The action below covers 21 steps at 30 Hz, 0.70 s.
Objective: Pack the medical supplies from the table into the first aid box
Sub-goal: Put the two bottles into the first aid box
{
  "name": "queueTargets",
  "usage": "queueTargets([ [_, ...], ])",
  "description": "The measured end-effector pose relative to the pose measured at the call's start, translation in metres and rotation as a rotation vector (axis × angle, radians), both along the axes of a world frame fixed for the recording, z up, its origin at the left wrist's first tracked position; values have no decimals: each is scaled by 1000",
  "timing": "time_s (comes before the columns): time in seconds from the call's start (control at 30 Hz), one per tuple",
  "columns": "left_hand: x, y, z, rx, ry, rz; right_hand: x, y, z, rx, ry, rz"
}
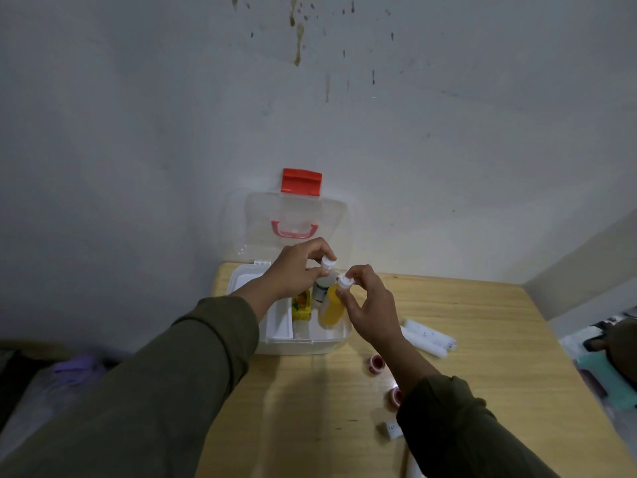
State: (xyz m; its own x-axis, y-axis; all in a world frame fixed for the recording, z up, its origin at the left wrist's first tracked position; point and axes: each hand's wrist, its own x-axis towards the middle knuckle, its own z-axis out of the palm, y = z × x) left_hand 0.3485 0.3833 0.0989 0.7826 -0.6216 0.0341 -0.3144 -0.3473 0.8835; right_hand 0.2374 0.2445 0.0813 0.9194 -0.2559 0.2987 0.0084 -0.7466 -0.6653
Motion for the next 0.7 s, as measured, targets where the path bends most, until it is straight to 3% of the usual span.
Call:
queueTargets([
  [0.47, 2, 1, -18, 168, -41, -37, 3, 0, -15, 16, 118, -31],
  [0.7, 2, -2, -21, 136, -39, -22, 4, -1, -21, 9, 147, -50],
])
